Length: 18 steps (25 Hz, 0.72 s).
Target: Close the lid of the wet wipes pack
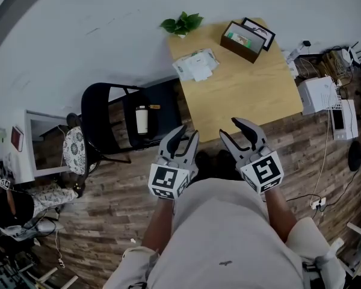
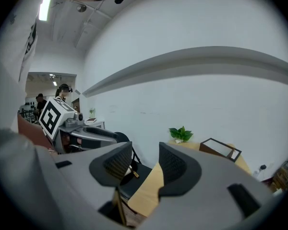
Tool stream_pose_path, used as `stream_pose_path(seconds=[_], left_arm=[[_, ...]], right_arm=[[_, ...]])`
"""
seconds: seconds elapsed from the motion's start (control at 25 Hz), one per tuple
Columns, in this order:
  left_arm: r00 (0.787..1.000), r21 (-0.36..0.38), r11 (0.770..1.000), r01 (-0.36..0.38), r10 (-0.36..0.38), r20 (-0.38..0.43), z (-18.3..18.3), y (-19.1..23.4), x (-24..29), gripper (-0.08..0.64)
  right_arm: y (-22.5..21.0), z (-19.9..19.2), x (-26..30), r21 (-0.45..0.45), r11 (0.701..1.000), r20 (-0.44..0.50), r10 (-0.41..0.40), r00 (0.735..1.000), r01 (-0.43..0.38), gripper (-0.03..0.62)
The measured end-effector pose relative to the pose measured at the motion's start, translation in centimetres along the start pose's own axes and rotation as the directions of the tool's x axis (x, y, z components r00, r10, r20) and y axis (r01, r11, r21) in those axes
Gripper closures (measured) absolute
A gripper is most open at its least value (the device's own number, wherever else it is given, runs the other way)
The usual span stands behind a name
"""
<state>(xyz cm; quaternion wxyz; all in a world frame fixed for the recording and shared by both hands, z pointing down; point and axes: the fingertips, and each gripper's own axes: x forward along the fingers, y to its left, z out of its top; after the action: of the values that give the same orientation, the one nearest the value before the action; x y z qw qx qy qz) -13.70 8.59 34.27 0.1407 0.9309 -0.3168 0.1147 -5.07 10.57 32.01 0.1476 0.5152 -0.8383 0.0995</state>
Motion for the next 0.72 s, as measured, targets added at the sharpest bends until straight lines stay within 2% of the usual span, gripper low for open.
stream_pose_path(seconds=[0.28,0.72], left_arm=[[0.998,-0.016,1.0,0.016,-0.017,-0.058,-1.8,0.4,2.5,0.437],[0.993,-0.071,0.997,-0.003,-0.005,-0.117,-3.1,2.3,10.1,0.436]], right_arm=[[-1.5,-0.9,0.7,0.031,0.999,-0.03,-0.007,1.0,0.008,0.417],[-7.3,-0.2,4.5,0.03,0.999,-0.068,0.033,0.997,-0.031,0.419]])
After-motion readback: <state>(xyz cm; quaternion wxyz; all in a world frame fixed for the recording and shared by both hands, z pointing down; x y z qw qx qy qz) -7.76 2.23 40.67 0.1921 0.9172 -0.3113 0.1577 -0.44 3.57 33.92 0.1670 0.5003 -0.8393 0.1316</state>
